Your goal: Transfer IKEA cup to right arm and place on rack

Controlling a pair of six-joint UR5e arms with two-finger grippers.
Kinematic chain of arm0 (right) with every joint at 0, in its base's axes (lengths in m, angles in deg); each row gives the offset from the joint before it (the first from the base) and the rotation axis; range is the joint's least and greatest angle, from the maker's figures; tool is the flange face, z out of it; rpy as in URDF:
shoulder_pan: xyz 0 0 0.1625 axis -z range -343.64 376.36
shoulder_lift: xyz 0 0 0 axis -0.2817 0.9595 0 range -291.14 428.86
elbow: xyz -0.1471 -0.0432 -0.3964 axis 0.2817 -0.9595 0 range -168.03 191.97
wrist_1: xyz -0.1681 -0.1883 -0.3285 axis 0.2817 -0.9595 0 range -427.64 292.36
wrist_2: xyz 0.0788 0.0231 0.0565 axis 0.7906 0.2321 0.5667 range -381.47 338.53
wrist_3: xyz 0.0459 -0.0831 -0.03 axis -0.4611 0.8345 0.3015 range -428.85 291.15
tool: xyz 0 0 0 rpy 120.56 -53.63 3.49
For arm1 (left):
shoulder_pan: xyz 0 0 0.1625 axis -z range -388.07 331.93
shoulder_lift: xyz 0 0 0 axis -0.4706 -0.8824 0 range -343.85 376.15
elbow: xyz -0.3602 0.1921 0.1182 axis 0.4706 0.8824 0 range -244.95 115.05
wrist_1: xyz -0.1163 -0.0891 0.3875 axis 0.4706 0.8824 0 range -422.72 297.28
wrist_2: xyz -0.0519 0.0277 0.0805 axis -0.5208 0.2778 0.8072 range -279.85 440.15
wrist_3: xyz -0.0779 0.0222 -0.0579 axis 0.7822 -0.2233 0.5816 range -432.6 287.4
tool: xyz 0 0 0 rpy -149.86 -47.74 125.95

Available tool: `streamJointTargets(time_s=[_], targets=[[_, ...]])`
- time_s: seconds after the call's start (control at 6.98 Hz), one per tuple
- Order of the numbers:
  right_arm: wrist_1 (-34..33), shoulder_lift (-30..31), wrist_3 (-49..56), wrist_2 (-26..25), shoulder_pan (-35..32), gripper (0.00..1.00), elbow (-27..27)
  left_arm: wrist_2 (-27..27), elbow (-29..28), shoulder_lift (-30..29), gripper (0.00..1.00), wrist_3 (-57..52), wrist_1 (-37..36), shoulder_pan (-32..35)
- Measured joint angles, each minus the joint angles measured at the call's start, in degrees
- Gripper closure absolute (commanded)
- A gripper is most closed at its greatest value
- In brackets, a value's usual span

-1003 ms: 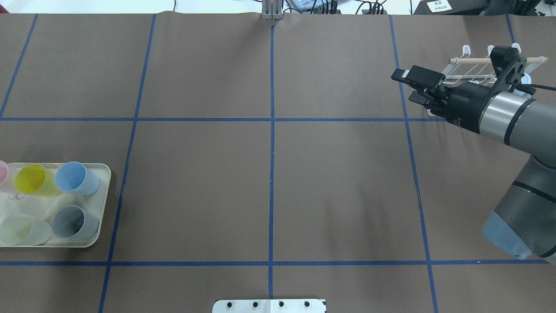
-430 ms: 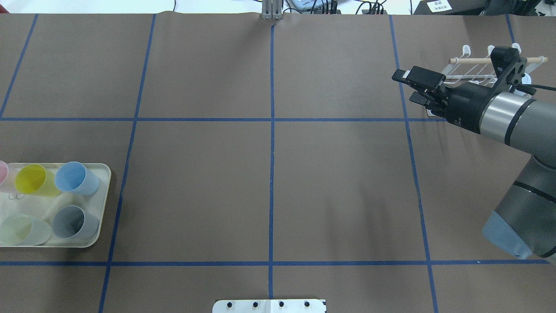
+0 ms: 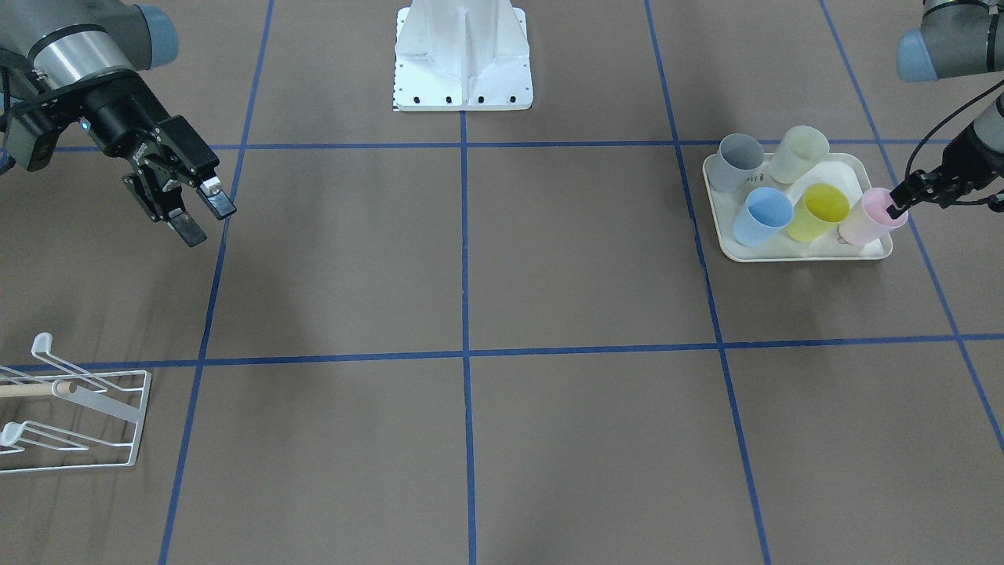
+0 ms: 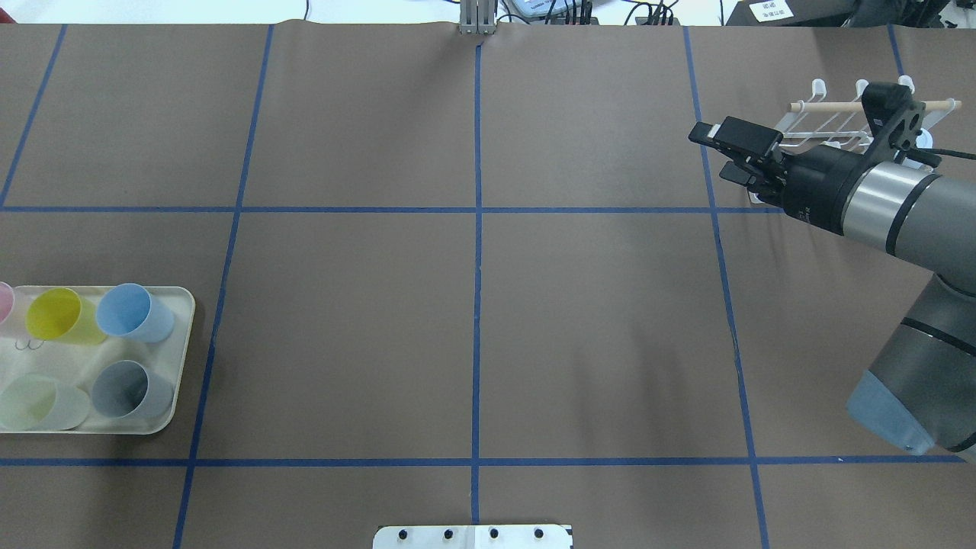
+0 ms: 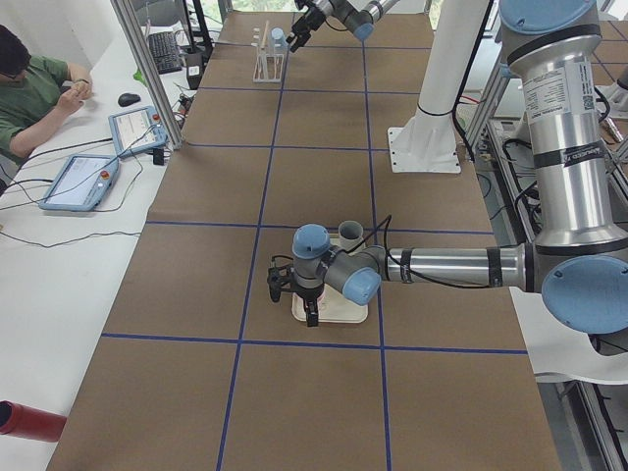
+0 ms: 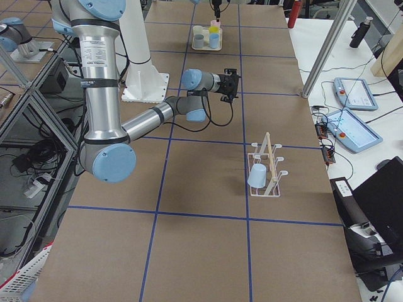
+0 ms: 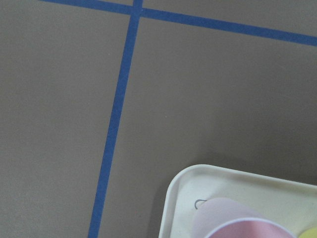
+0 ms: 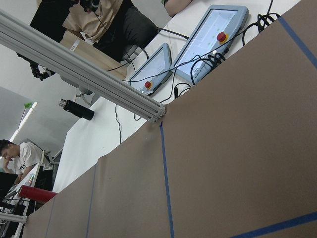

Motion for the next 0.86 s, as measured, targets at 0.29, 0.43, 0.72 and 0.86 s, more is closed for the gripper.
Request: streamJointTargets(time_s=[0.29,0.43,0.72,0.86], targets=[[0.0,0.0,0.0,0.0,0.0,0.01,0.0,0.0,-0.3,0.0,0.81,0.0,0.0,-1.7],[0.0,0.1,0.0,0.0,0.0,0.01,0.0,0.0,-0.4,0.0,1.0,0.1,0.0,-2.4],[0.0,0.2,0.0,0.0,-0.1,0.01,0.1,-0.3,-0.5,0.2,1.0,0.1,-0.2,-2.8],[0.0,0.2,0.0,0.0,-0.1,0.01,0.0,-2.0,-0.6,0.1,1.0,0.2,-0.5,-2.8]])
